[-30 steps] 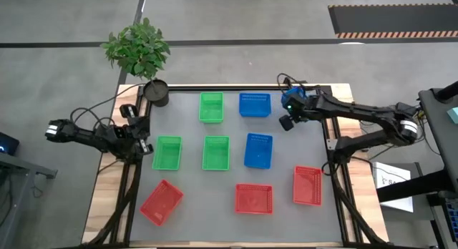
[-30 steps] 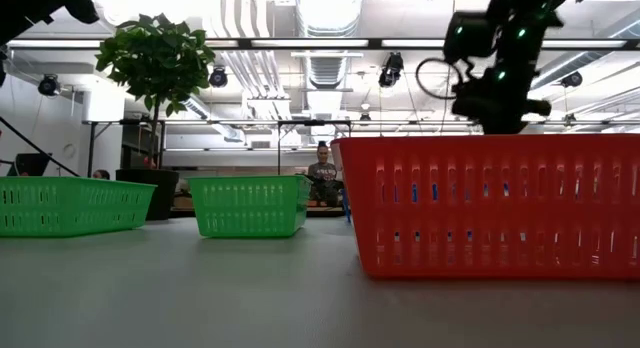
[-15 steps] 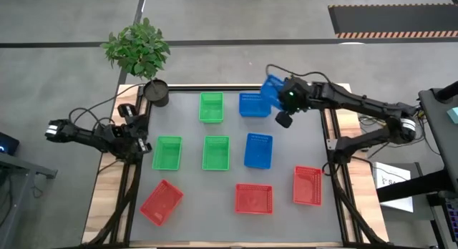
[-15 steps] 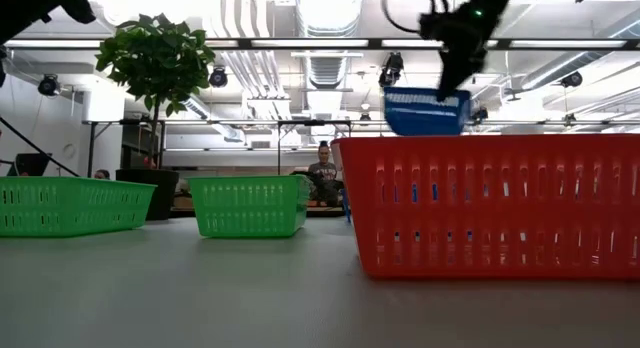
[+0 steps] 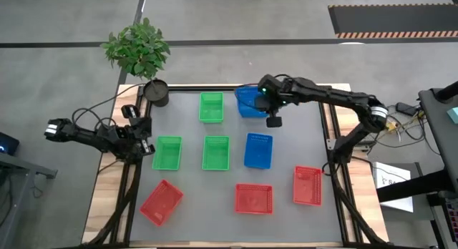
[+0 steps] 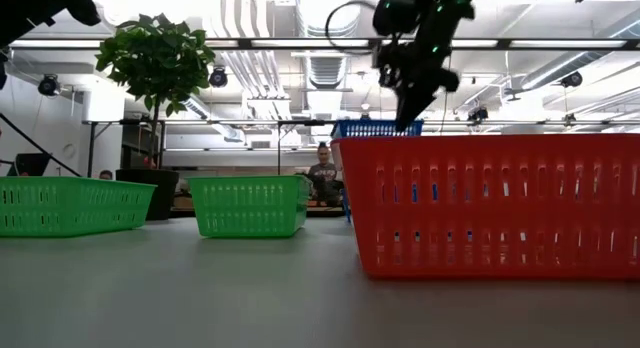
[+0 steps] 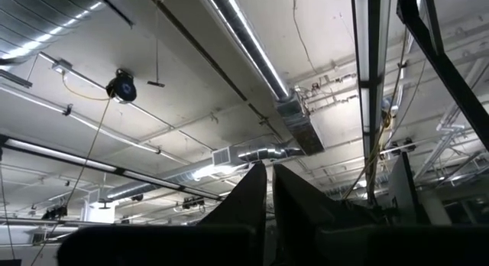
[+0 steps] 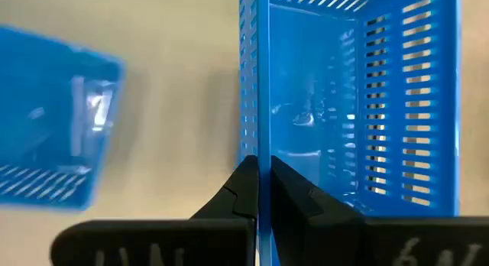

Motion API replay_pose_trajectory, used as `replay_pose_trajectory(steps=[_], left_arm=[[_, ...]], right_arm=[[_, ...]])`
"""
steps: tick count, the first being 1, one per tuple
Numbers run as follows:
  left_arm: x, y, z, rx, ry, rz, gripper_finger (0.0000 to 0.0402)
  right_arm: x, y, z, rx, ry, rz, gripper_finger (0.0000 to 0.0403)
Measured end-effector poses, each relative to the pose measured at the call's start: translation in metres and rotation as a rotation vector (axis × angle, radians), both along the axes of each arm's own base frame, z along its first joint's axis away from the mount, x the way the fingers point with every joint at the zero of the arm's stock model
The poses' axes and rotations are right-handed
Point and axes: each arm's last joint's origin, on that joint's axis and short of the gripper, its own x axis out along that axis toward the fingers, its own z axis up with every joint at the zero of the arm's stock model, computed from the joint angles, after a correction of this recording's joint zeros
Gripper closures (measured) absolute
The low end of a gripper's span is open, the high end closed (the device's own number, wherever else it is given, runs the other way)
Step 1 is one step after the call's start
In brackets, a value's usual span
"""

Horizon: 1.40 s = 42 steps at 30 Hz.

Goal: Stack baskets by color
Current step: Stack the top right blue basket on the top blue basket

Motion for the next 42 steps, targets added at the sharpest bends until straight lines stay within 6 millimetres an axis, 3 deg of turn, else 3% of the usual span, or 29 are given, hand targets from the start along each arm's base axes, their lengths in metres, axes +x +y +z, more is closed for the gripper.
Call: replay_pose_trajectory(steps=[8,34,42], left_arm=[[0.000,0.000,0.000,0.000,0.000,0.000,0.0393],[0.000,0.000,0.000,-0.001,0.003,0.003,0.0393],[0.001,0.000,-0.001,-0.001,0.008,0.001,0.0393]], right_arm=[[0.009,-0.019,-0.020,0.011,-0.012,-0.157,0.0394],[0.004,-0.016,-0.044,-0.010,0.015,-0.153,0.0394],[0.004,-0.016,-0.055,-0.013,0.014,-0.146,0.0353]])
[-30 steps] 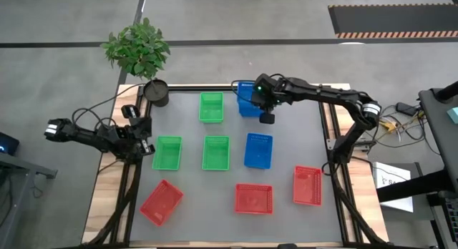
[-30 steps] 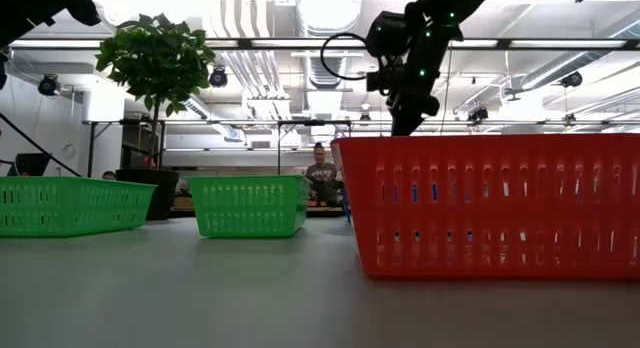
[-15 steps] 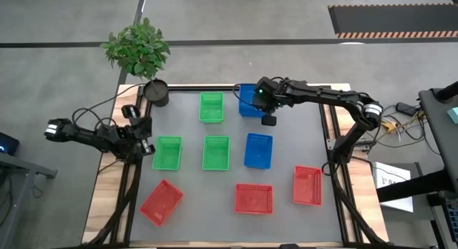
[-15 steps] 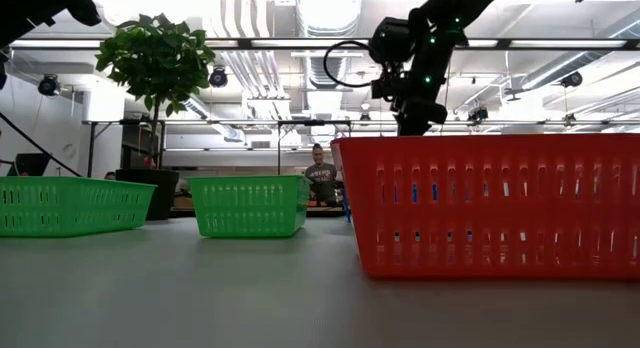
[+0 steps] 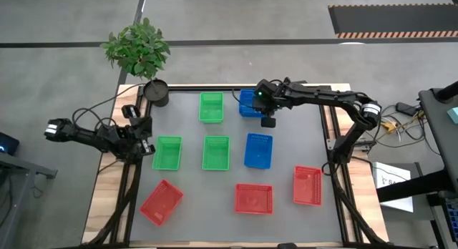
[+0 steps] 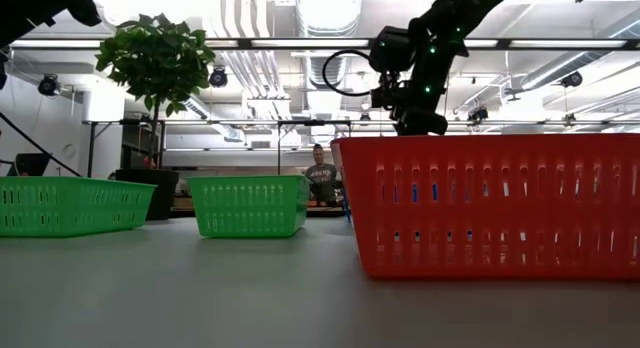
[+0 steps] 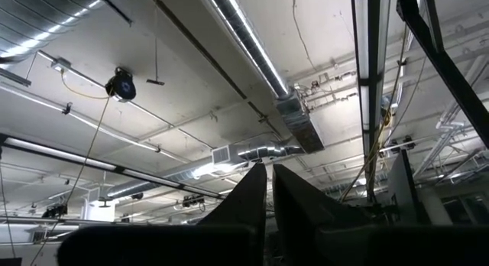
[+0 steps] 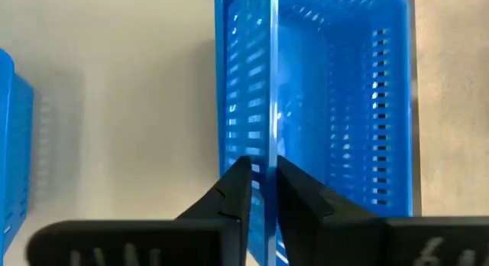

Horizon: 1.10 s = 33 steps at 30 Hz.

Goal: Stack baskets by color
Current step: Stack the top right blue basket on the top blue basket, then stack the bottom right green basket on the top green basket

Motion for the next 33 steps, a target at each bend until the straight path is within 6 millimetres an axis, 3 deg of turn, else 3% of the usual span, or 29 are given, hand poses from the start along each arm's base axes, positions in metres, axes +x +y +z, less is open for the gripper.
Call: replay_pose_trajectory(steps=[7,12,16,20,26,33], left_arm=[[0.004,-0.001,-0.002,-0.013,0.020,-0.018,0.0393],[0.005,-0.001,-0.003,-0.012,0.029,-0.019,0.0393],[0.008,-0.002,-0.005,-0.008,0.050,-0.019,0.0393],[0.013,-0.003,-0.008,-0.055,0.084,-0.071,0.0393],[0.027,-0.005,-0.018,-0.179,0.168,-0.189,0.0393],[0.051,-0.010,-0.015,-0.349,0.217,-0.302,0.0393]], right_arm=[[-0.002,0.001,0.004,0.005,-0.014,-0.022,0.0297],[-0.010,0.006,0.016,0.034,-0.046,-0.052,0.0283],[-0.024,0.023,0.022,0.172,-0.159,-0.029,0.0298],[-0.039,0.050,0.011,0.198,-0.355,0.039,0.0323],[-0.066,0.084,-0.010,0.122,-0.685,0.179,0.0355],[-0.096,0.102,-0.008,-0.013,-0.975,0.295,0.0370]])
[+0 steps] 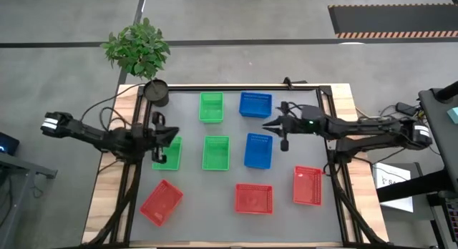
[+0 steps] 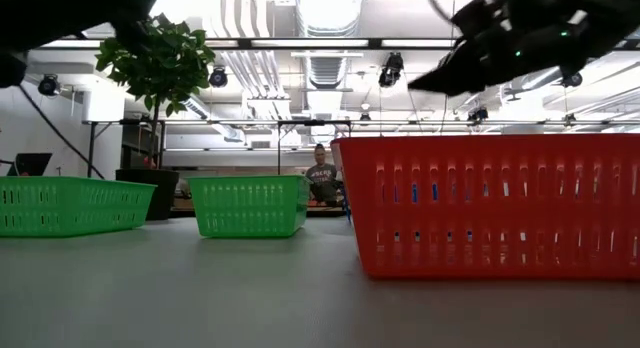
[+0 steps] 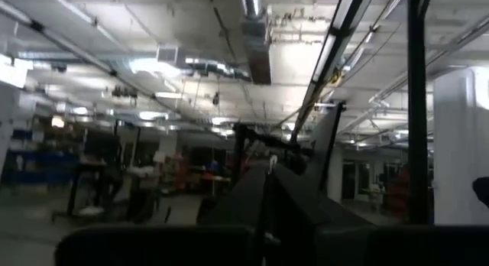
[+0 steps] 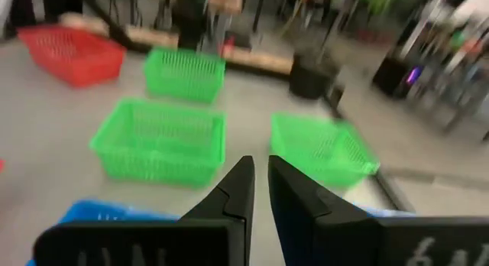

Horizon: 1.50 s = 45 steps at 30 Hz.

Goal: Stack baskets by color
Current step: Stack the bottom right green basket on the top green basket

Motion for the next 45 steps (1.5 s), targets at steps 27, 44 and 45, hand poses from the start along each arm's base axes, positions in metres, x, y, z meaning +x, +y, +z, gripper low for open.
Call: replay_pose_trajectory(steps=[27,44,45], left_arm=[[0.149,-0.023,0.042,-0.715,0.769,0.247,0.0400],[0.205,-0.061,0.035,-0.265,1.657,-0.120,0.0401],[0.205,-0.060,0.034,-0.263,1.661,-0.115,0.0401]], right_arm=[[-0.041,0.013,0.031,-0.145,-0.132,0.052,0.0369],[-0.056,0.017,0.029,-0.135,-0.076,0.056,0.0369],[-0.056,0.017,0.029,-0.132,-0.074,0.056,0.0369]])
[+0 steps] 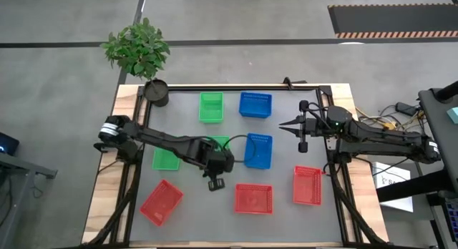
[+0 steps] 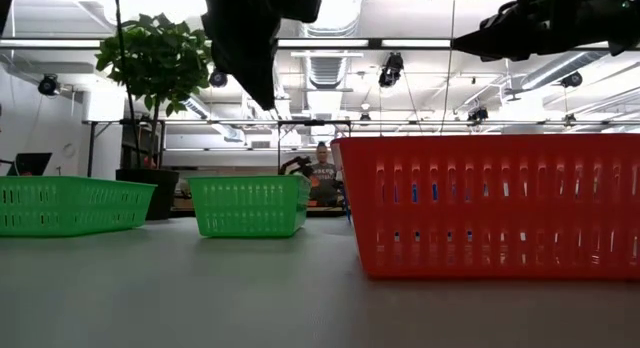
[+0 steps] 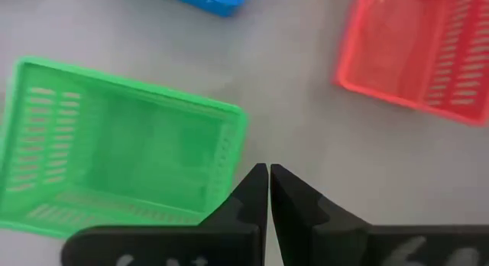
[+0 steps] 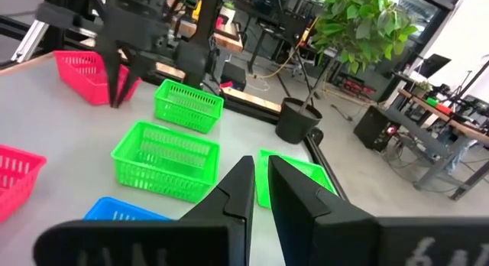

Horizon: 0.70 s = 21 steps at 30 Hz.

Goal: Stack baskets by color
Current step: Stack the bottom right green basket on the top green basket

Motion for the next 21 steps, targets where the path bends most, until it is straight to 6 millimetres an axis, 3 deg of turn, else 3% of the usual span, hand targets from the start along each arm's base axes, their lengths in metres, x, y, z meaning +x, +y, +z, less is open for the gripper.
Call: replay_pose_trajectory(steps=[5,15,21], left_arm=[[-0.003,-0.001,-0.008,0.009,0.028,-0.036,0.0374],[0.000,0.001,-0.044,0.124,0.054,-0.109,0.0242],[0.008,-0.001,-0.066,0.175,0.099,-0.191,0.0231]], right_arm=[[0.000,0.000,-0.002,0.020,0.017,-0.001,0.0369],[0.000,0.000,-0.003,0.067,0.023,-0.003,0.0369],[0.000,0.000,-0.005,0.095,0.042,-0.006,0.0369]])
